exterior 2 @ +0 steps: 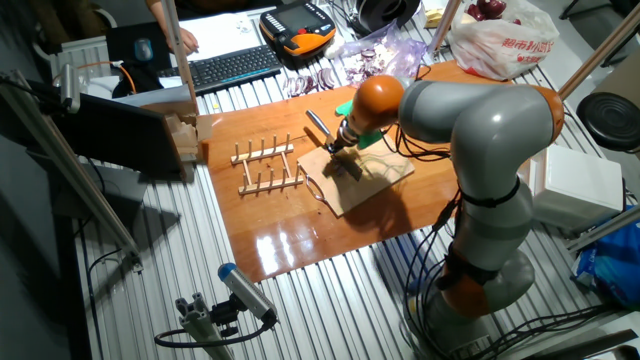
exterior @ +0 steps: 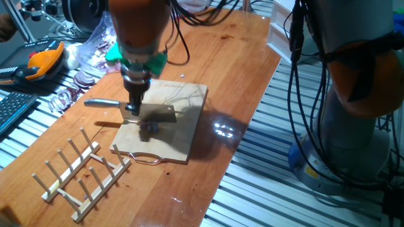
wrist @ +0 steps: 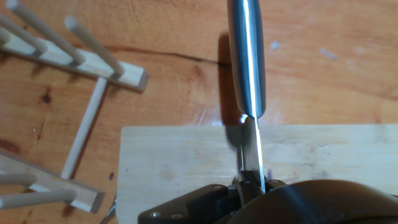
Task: Chop the onions
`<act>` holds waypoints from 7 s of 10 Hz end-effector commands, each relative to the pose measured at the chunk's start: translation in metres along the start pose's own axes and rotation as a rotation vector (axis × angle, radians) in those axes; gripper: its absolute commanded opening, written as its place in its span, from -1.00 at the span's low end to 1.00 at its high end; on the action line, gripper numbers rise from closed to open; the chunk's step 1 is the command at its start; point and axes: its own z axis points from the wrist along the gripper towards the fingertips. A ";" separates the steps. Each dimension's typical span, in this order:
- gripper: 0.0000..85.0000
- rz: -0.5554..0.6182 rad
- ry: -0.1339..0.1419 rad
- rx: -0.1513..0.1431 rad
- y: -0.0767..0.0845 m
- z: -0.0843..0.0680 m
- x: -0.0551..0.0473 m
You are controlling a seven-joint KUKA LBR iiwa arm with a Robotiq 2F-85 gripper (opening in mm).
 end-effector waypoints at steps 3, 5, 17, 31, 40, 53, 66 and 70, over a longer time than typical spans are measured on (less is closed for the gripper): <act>-1.00 -0.012 -0.005 0.002 -0.009 0.000 0.004; -1.00 -0.024 -0.017 -0.013 -0.016 0.007 0.009; -1.00 -0.005 -0.045 -0.011 0.000 0.022 0.000; -1.00 -0.024 -0.036 -0.022 -0.014 0.015 0.019; -1.00 0.004 -0.007 -0.001 0.003 -0.011 -0.002; -1.00 0.404 0.103 -0.155 0.050 -0.069 -0.054; -1.00 0.275 0.154 -0.029 0.072 -0.071 -0.064; -1.00 0.344 0.061 -0.141 0.079 -0.057 -0.090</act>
